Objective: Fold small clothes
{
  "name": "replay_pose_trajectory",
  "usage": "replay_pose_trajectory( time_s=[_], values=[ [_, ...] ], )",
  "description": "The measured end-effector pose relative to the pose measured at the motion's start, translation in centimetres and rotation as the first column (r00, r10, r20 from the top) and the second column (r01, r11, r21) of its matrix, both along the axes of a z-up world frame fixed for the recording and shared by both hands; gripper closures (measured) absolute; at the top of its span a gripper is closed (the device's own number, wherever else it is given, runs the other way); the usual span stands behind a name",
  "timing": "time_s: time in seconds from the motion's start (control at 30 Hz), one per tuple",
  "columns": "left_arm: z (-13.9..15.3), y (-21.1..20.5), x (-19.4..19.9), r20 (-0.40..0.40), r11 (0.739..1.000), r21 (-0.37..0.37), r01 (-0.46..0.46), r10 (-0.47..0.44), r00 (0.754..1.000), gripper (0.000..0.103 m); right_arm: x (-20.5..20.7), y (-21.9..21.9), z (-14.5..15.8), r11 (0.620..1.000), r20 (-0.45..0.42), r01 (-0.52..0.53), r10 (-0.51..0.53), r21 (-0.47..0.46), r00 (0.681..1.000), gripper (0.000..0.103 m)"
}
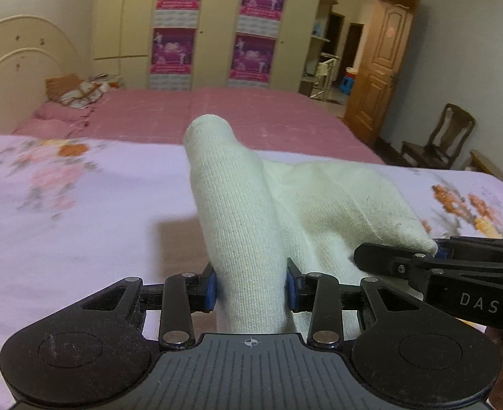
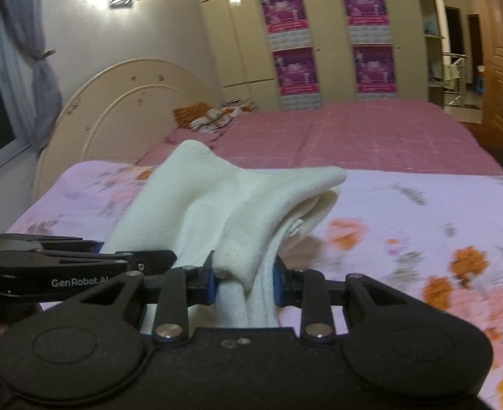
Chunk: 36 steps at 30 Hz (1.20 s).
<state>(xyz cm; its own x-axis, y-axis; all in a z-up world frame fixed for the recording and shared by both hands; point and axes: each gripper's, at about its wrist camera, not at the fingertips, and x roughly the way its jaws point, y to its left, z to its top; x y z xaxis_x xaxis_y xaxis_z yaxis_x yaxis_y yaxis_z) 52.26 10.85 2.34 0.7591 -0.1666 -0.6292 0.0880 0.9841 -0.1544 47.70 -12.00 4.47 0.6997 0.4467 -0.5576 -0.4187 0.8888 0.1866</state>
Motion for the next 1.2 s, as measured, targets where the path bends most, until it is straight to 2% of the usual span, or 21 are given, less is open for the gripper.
replay_pose_trajectory(
  time_s=[0.23, 0.37, 0.47, 0.53, 0.6, 0.67, 0.7, 0.77, 0.8, 0.83, 0.87, 0.9, 0.97, 1.07, 1.13, 1.2],
  values=[
    [-3.0, 4.4, -2.7, -0.060, 0.998, -0.011, -0.057, 0.056, 0.997, 0.065, -1.3, 4.3, -2.1, 0.997, -0.054, -0.073, 0.073, 0.001, 0.996, 0.075],
    [-5.7, 5.2, -3.3, -0.097, 0.997, -0.046, -0.069, 0.064, 0.993, 0.062, -1.9, 4.9, -3.7, 0.997, -0.109, -0.077, 0.079, 0.015, 0.991, 0.074],
    [-6.7, 5.8, -3.9, -0.072, 0.993, -0.078, -0.083, 0.077, 0.994, 0.045, -1.8, 3.9, -5.3, 0.999, -0.148, -0.040, 0.044, 0.032, 0.988, 0.074],
    [-7.4, 6.2, -4.2, -0.063, 0.992, -0.074, -0.104, 0.099, 0.993, 0.025, -1.7, 2.7, -6.4, 0.998, -0.173, -0.011, 0.023, 0.068, 0.985, 0.074],
    [-7.8, 6.9, -4.6, -0.064, 0.989, -0.085, -0.120, 0.115, 0.991, 0.018, -1.7, 1.9, -7.1, 0.992, -0.195, 0.024, 0.000, 0.120, 0.981, 0.071],
    [-7.8, 8.1, -5.3, -0.060, 0.985, -0.113, -0.133, 0.127, 0.990, 0.018, -1.6, 1.0, -7.4, 0.986, -0.213, 0.057, -0.023, 0.157, 0.977, 0.065],
    [-7.5, 8.8, -5.9, -0.050, 0.982, -0.120, -0.148, 0.143, 0.988, 0.018, -1.5, 0.5, -7.4, 0.982, -0.232, 0.077, -0.036, 0.170, 0.972, 0.058],
    [-6.2, 9.7, -7.0, 0.001, 0.980, -0.109, -0.167, 0.169, 0.986, 0.027, -1.8, -0.1, -6.7, 0.977, -0.219, 0.101, -0.058, 0.189, 0.974, 0.057],
    [-5.4, 9.9, -7.3, 0.029, 0.982, -0.103, -0.161, 0.165, 0.986, 0.044, -2.1, -0.5, -5.9, 0.976, -0.189, 0.106, -0.069, 0.193, 0.980, 0.063],
    [-4.7, 9.9, -7.0, 0.046, 0.983, -0.099, -0.154, 0.159, 0.986, 0.049, -2.3, -0.7, -5.1, 0.976, -0.154, 0.104, -0.075, 0.192, 0.985, 0.069],
    [-4.3, 9.8, -6.6, 0.060, 0.985, -0.101, -0.142, 0.149, 0.987, 0.049, -2.2, -0.7, -4.4, 0.977, -0.127, 0.099, -0.075, 0.191, 0.989, 0.083],
    [-3.8, 9.4, -5.9, 0.076, 0.987, -0.103, -0.120, 0.128, 0.989, 0.049, -2.0, -0.4, -3.7, 0.979, -0.104, 0.088, -0.070, 0.185, 0.992, 0.087],
    [-3.4, 8.2, -4.3, 0.090, 0.994, -0.085, -0.075, 0.082, 0.993, 0.049, -1.1, 0.8, -2.9, 0.986, -0.073, 0.049, -0.038, 0.158, 0.997, 0.088],
    [-4.3, 6.1, -1.2, 0.070, 0.998, -0.053, -0.021, 0.024, 0.997, 0.049, 0.3, 3.1, -2.7, 0.997, -0.041, -0.030, 0.033, 0.070, 0.999, 0.089],
    [-5.7, 5.5, 0.8, 0.021, 0.998, -0.053, -0.026, 0.027, 0.999, 0.049, 1.5, 4.5, -3.7, 0.997, -0.055, -0.072, 0.071, -0.014, 0.996, 0.089],
    [-6.7, 5.1, 1.8, -0.007, 0.998, -0.058, -0.033, 0.032, 0.999, 0.049, 2.8, 5.3, -5.3, 0.990, -0.082, -0.088, 0.079, -0.106, 0.994, 0.094]
  ],
)
